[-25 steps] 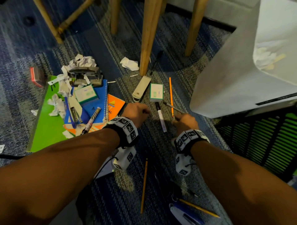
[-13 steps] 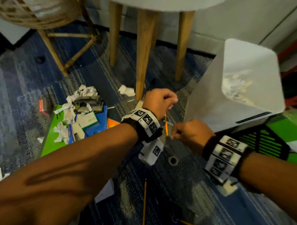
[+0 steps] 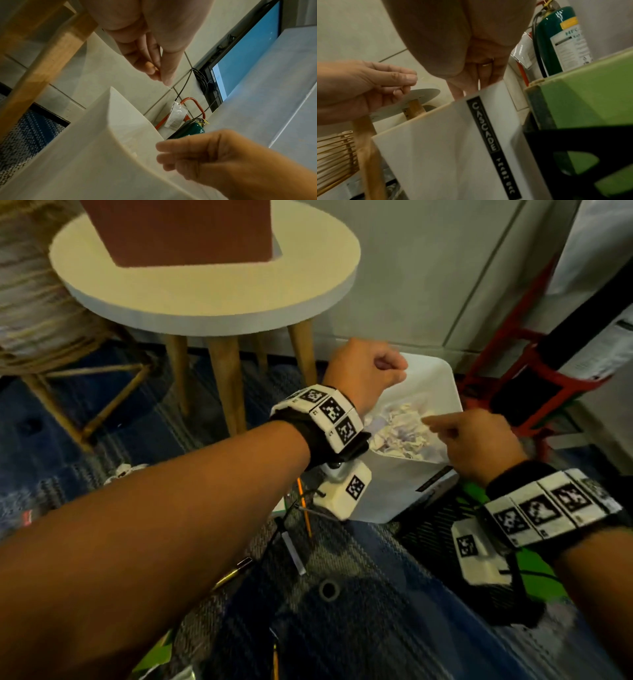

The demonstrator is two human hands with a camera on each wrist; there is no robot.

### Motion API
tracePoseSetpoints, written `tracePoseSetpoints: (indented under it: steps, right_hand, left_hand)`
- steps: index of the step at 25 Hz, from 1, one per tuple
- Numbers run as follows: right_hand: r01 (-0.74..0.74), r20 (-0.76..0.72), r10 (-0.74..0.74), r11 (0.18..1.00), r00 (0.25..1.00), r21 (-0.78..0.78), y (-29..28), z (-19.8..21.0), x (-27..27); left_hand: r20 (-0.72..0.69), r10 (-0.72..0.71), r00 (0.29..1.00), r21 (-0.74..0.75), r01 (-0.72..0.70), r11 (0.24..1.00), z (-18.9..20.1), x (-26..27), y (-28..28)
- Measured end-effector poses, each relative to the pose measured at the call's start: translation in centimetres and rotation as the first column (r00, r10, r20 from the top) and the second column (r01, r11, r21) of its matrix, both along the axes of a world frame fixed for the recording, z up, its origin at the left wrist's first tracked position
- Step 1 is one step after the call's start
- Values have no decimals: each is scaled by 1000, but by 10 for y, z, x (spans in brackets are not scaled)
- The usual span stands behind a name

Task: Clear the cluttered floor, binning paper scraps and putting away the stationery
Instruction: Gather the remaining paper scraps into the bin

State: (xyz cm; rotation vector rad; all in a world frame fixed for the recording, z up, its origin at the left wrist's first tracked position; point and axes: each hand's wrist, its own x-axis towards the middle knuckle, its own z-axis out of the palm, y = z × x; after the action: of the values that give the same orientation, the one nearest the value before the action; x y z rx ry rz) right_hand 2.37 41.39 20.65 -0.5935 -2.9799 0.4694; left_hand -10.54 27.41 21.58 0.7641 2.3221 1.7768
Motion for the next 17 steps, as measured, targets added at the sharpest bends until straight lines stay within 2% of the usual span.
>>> tracePoseSetpoints:
  steps: [1,2,4,5,6,8,9,11,14,16,17]
  right_hand:
    - [-9,69,8,1000,998,10,3,-1,1]
    - [-7,77,6,1000,997,14,3,0,1]
    - [26,-44,-26,1000,999,-8,6,2,2]
    - [44,-126,-49,998,991,-38,5,3,3]
    - [58,-193,-70,996,979,-66,3,5,4]
    - [58,-283,-86,993,955,-104,-2,7,4]
    - [49,-317,-83,993,945,-112,-6,7,5]
    - [2,-408,-56,991,911,-132,-19,10,7]
    - [-211,-548,153,977,822,-44,-52,5,11]
    - [-420,-509,371,907,777,21,-84,-13,10]
    - [-536,-458,493,843,740,41,-102,-27,8]
  left_hand:
    - [-14,2,1000,-15,-2,1000,-3,1,2]
    - [-23,2,1000,-27,-2,1000,-6,2,3]
    - [-43,-31,999,-67,28,997,-10,3,6]
    - [-79,-84,993,-145,72,987,-10,4,8]
    - [-133,-170,977,-288,126,949,-9,6,9]
    - [-219,-343,913,-601,151,785,-5,12,7]
    - [-241,-378,894,-671,128,730,-4,13,4]
    - [-258,-380,888,-659,126,741,-2,10,-9]
    - [-284,-357,890,-550,154,821,-3,6,-48]
    - [-307,-359,881,-571,131,810,-9,5,-87]
    - [-296,-367,882,-611,121,782,-15,4,-112]
